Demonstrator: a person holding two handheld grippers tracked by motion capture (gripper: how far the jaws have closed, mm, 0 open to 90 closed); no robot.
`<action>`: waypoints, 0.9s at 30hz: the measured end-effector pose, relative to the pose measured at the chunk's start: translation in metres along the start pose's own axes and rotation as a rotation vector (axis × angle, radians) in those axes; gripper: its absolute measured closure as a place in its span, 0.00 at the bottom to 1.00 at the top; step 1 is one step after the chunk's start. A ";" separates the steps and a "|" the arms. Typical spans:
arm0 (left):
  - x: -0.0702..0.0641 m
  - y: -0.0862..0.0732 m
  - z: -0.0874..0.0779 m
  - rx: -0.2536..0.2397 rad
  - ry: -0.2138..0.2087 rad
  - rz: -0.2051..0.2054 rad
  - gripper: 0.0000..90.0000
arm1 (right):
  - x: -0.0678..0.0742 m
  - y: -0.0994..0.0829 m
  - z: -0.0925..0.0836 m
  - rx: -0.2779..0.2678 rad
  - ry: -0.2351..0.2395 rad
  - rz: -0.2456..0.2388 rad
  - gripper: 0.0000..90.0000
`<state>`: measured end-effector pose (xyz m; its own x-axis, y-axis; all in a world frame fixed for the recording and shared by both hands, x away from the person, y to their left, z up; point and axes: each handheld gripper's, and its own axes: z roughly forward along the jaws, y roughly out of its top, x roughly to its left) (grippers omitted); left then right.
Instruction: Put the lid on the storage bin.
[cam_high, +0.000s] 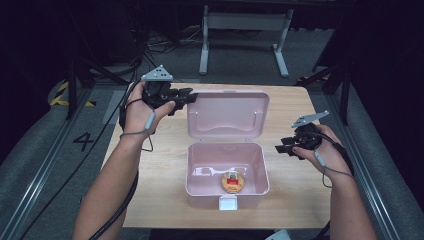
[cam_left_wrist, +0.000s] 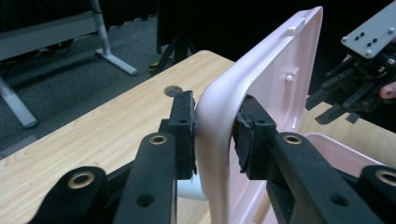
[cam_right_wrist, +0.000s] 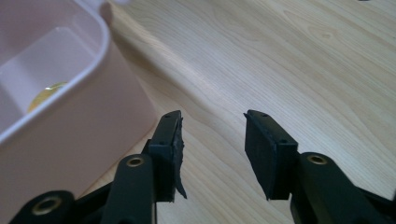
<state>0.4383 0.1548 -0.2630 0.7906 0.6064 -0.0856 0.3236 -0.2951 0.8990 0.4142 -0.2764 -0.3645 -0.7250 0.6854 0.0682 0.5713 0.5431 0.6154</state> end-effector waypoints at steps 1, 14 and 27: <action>-0.001 0.000 -0.001 -0.003 0.000 0.007 0.78 | 0.002 0.001 -0.002 -0.003 0.009 0.000 0.66; -0.028 -0.006 -0.020 -0.016 -0.021 0.074 0.71 | 0.022 0.008 -0.016 -0.031 0.094 -0.038 0.70; -0.044 -0.022 -0.031 -0.023 -0.035 0.118 0.70 | 0.041 0.017 -0.037 -0.177 0.168 -0.121 0.88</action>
<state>0.3808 0.1572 -0.2656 0.8403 0.5421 0.0064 0.2160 -0.3456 0.9132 0.3802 -0.2571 -0.3226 -0.8456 0.5231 0.1061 0.4115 0.5124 0.7537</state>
